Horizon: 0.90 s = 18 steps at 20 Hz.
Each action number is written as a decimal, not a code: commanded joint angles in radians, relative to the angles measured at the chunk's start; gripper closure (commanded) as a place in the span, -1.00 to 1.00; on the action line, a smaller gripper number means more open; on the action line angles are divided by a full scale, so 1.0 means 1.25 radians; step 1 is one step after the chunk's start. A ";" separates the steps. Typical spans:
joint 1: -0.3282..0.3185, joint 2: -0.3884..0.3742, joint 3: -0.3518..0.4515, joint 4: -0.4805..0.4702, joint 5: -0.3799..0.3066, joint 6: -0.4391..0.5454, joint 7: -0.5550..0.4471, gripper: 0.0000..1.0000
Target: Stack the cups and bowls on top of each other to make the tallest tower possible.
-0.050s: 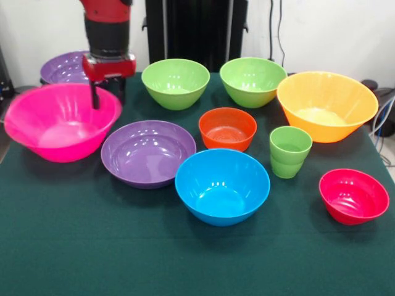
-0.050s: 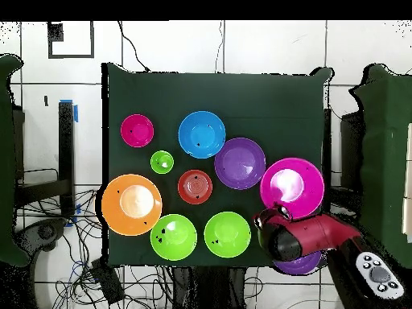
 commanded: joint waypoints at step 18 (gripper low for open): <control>-0.037 -0.073 0.110 0.050 -0.004 0.084 -0.097 -1.00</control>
